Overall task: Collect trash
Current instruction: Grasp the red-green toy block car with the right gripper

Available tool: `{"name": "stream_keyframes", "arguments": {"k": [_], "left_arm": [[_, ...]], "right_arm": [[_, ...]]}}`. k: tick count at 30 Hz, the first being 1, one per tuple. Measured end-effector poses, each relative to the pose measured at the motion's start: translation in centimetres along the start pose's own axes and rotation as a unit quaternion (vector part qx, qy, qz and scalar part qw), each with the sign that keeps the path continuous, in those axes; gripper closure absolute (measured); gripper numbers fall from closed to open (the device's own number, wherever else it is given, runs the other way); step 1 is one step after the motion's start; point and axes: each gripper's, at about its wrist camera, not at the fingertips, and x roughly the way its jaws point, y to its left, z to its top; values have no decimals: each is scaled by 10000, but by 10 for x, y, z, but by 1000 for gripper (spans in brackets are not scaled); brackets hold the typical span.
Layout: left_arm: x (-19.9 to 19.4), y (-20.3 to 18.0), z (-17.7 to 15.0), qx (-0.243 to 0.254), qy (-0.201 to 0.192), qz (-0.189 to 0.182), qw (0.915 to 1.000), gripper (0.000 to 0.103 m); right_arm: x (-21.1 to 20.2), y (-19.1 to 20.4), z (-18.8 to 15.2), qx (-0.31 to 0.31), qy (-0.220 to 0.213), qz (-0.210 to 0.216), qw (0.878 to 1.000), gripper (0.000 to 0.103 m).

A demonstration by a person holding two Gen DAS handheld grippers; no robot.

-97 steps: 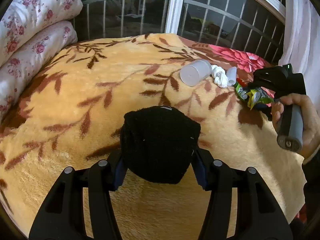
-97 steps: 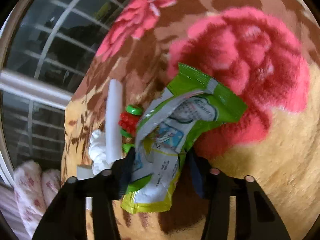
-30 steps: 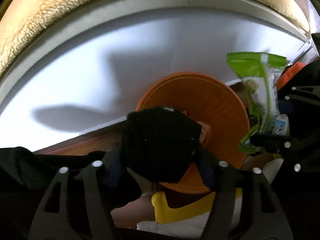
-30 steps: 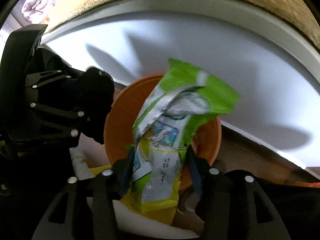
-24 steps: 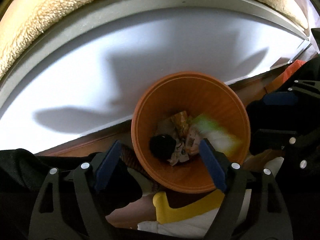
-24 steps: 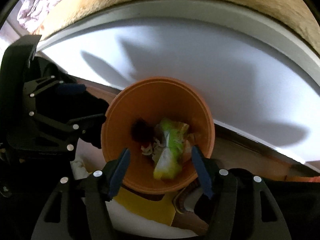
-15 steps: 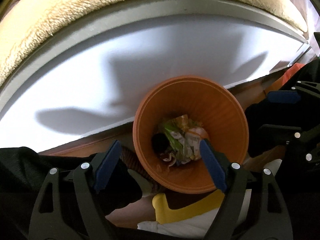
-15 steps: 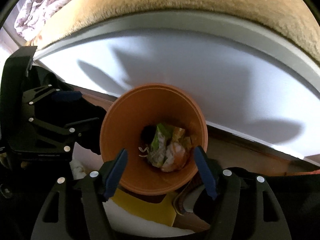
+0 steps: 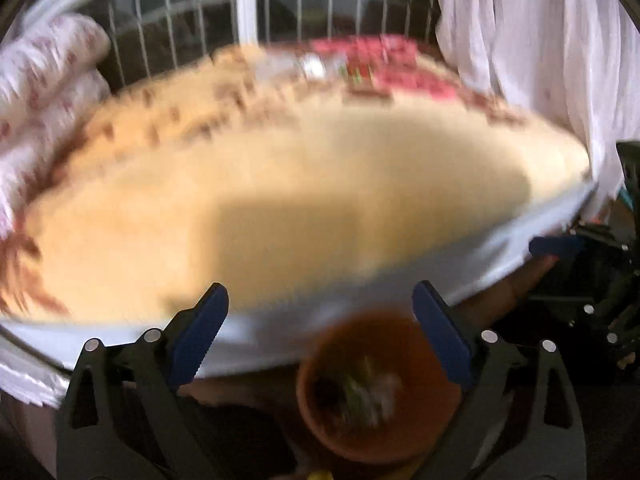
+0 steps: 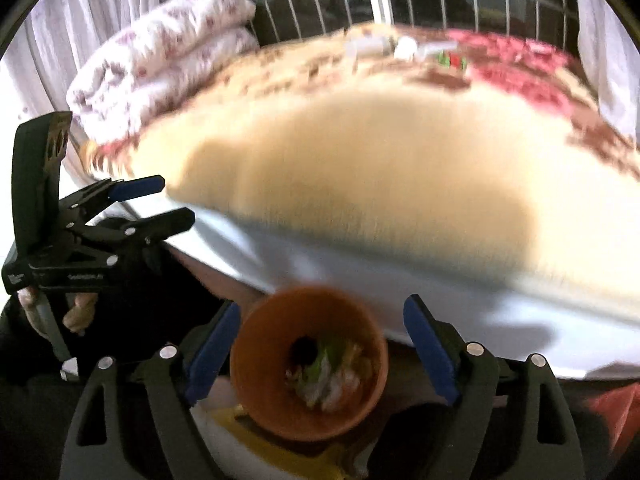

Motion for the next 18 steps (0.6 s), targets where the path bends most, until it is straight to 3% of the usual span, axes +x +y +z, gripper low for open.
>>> {"name": "stream_keyframes", "arguments": {"k": [6, 9, 13, 18], "left_arm": [[12, 12, 54, -114, -381, 162, 9991, 12], [26, 22, 80, -238, -494, 185, 9983, 12], [55, 31, 116, -360, -556, 315, 9973, 11], [104, 45, 164, -419, -588, 668, 9951, 11]], "right_arm": [[-7, -12, 49, -236, -555, -382, 9974, 21], [-7, -23, 78, -297, -855, -562, 9943, 15], [2, -41, 116, -262, -1137, -841, 9896, 9], [28, -73, 177, -335, -1456, -1508, 9772, 7]]}}
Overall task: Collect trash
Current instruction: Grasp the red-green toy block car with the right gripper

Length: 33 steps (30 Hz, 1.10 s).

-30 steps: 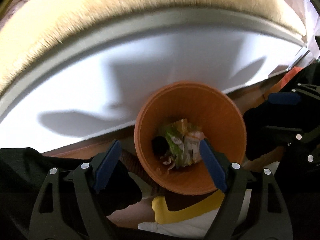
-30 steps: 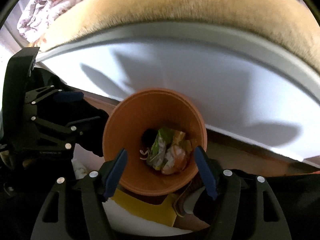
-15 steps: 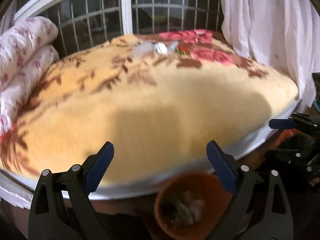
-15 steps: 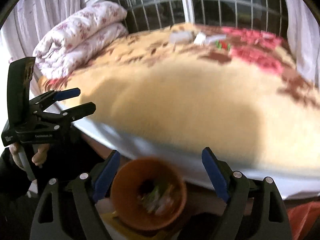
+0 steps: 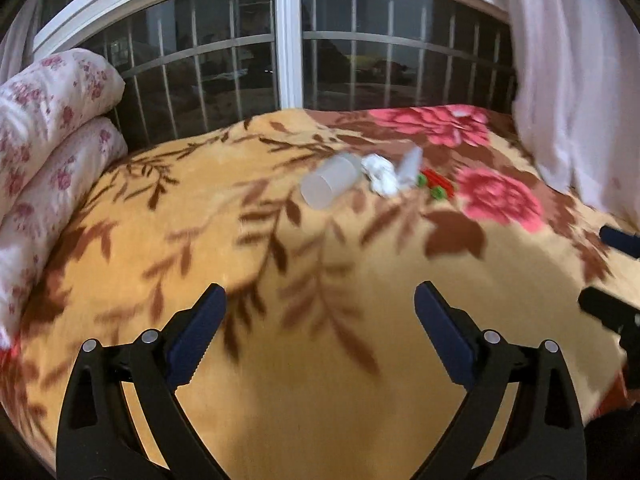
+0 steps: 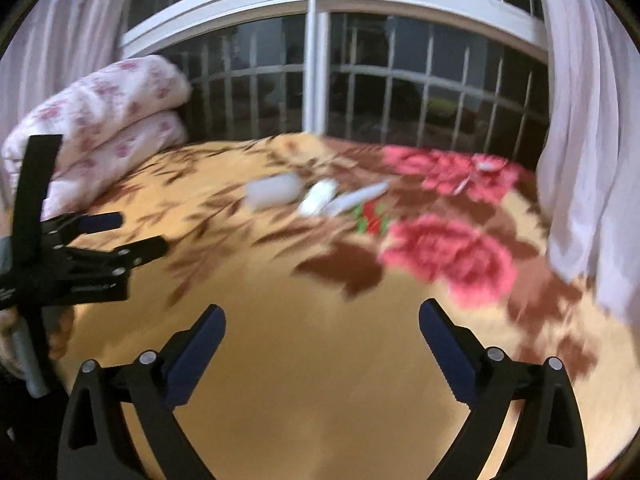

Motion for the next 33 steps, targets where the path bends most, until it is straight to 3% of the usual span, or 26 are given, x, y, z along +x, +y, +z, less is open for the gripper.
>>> {"name": "stream_keyframes", "arguments": {"k": [5, 8, 11, 19, 25, 29, 30, 32, 33], "left_arm": [[47, 16, 21, -195, -173, 276, 9993, 10], [77, 32, 17, -639, 431, -82, 9970, 11], [90, 43, 15, -984, 734, -105, 9924, 11], [104, 36, 7, -796, 1267, -111, 9887, 10], [109, 34, 7, -823, 1355, -134, 9873, 10], [113, 33, 7, -798, 1454, -150, 9860, 8], [115, 33, 7, -772, 1486, -133, 9858, 7], [118, 28, 7, -649, 1558, -27, 9856, 7], [119, 25, 7, -560, 1603, 42, 9855, 7]], "right_arm": [[71, -29, 39, 208, 37, -340, 9992, 7], [121, -52, 56, 617, 139, -365, 9973, 7], [156, -65, 64, 832, 249, -379, 9955, 10], [215, -60, 72, 320, 693, -328, 9965, 20], [250, -59, 72, 255, 1030, -315, 9939, 38], [261, -63, 75, 418, 1043, -276, 9933, 41], [263, -63, 75, 416, 1058, -269, 9932, 44], [262, -57, 74, 292, 1052, -338, 9935, 65], [260, -53, 74, 215, 1036, -410, 9935, 65]]}}
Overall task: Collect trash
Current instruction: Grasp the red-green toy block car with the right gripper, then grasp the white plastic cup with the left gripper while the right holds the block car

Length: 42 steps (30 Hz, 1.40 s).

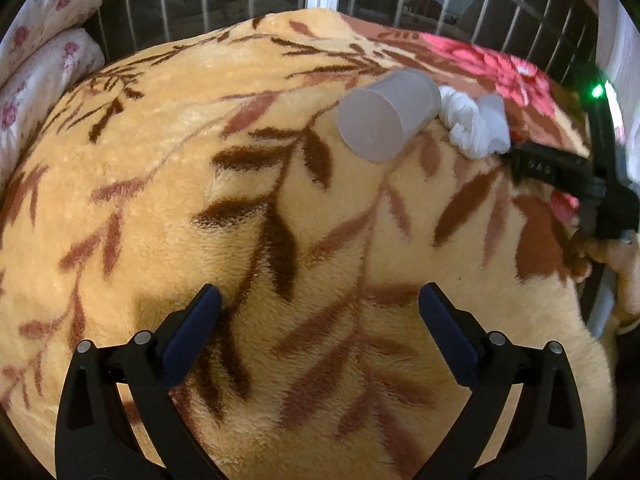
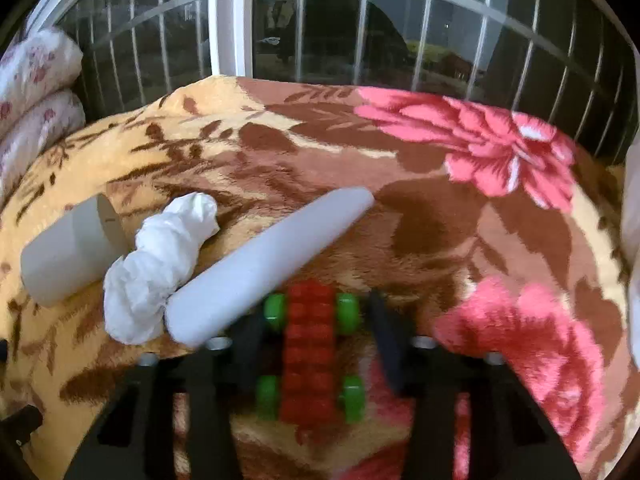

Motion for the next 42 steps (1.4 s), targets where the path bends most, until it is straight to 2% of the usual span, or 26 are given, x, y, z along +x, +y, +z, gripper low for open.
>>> {"name": "stream_keyframes", "arguments": {"k": [3, 5, 7, 10, 14, 16, 18, 20, 22, 26, 28, 30, 36, 38, 42], "left_arm": [[6, -10, 0, 285, 147, 350, 9989, 7], [7, -14, -1, 390, 145, 479, 9980, 7], [7, -10, -1, 330, 157, 401, 9985, 7], [7, -10, -1, 310, 156, 376, 9987, 7], [7, -10, -2, 309, 140, 379, 9987, 7], [8, -12, -1, 334, 160, 429, 9984, 7], [7, -16, -2, 387, 160, 542, 9976, 6], [6, -19, 0, 456, 177, 647, 9967, 6], [-2, -18, 5, 488, 134, 601, 9969, 6], [-32, -25, 39, 750, -336, 394, 9958, 7], [-35, -33, 57, 943, -428, 329, 9941, 7], [-29, -42, 73, 1212, -448, 215, 9914, 7], [12, -71, 83, 2204, -345, 382, 9741, 6], [25, -71, 89, 2192, -270, 358, 9747, 7], [48, -61, 107, 1935, -98, 60, 9810, 7]], "right_arm": [[-10, 5, -4, -32, -28, -126, 9999, 65], [-24, 2, -10, 180, -33, -46, 9998, 65], [-43, 0, -18, 409, -98, 98, 9991, 65], [-94, 2, -38, 765, -342, 363, 9958, 65], [-168, 18, -84, 1210, -826, 745, 9864, 65], [-185, 23, -108, 1378, -1062, 781, 9816, 65], [-190, 25, -119, 1349, -1207, 897, 9794, 65], [-190, 22, -120, 1297, -1176, 926, 9802, 65], [-193, 12, -121, 1411, -1226, 1078, 9764, 65], [-201, -8, -126, 1691, -1312, 1079, 9709, 65], [-202, -17, -129, 1810, -1307, 1077, 9688, 65], [-202, -24, -131, 1908, -1321, 1056, 9669, 65], [-203, -44, -136, 2198, -1372, 974, 9609, 65], [-201, -47, -136, 2236, -1359, 970, 9603, 65], [-195, -45, -132, 2229, -1313, 950, 9613, 65]]}}
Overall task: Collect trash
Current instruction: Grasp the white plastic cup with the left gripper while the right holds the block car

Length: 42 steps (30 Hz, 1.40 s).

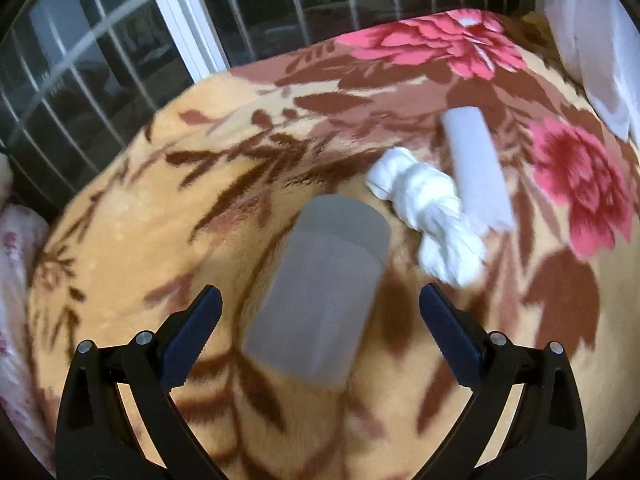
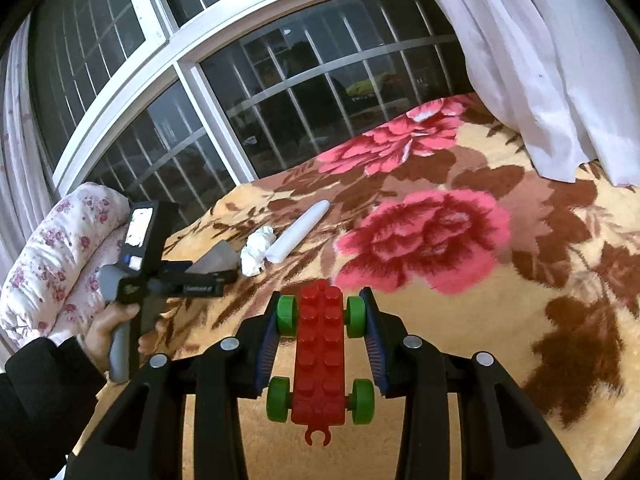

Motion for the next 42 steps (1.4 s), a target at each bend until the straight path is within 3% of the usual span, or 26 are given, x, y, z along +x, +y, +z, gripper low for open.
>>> {"name": "stream_keyframes", "arguments": {"k": [4, 6, 7, 9, 14, 22, 32, 42], "left_arm": [[21, 3, 2, -19, 227, -120, 9997, 7], [19, 1, 0, -12, 141, -77, 9999, 13], [18, -1, -1, -9, 113, -91, 9999, 20], [12, -3, -4, -108, 34, -339, 9994, 55], [-2, -12, -8, -318, -189, -83, 9993, 55], [-96, -27, -39, -525, -1022, -422, 9925, 55], [-201, -53, -153, -1055, -1387, -214, 9845, 55], [-256, -84, -257, -1273, -1567, -153, 9793, 55]], "right_arm": [[5, 4, 2, -20, 1, -13, 10000, 65], [9, 4, 1, -20, 37, -25, 10000, 65], [10, 5, 1, -13, 56, -31, 10000, 65], [12, 6, 1, 3, 78, -39, 10000, 65], [13, 6, 1, -28, 59, -58, 10000, 65], [14, 8, 2, -139, 97, -69, 9998, 65], [-9, 15, -15, -411, 22, -57, 9991, 65], [-98, 59, -88, -1253, -96, 607, 9902, 65]]}}
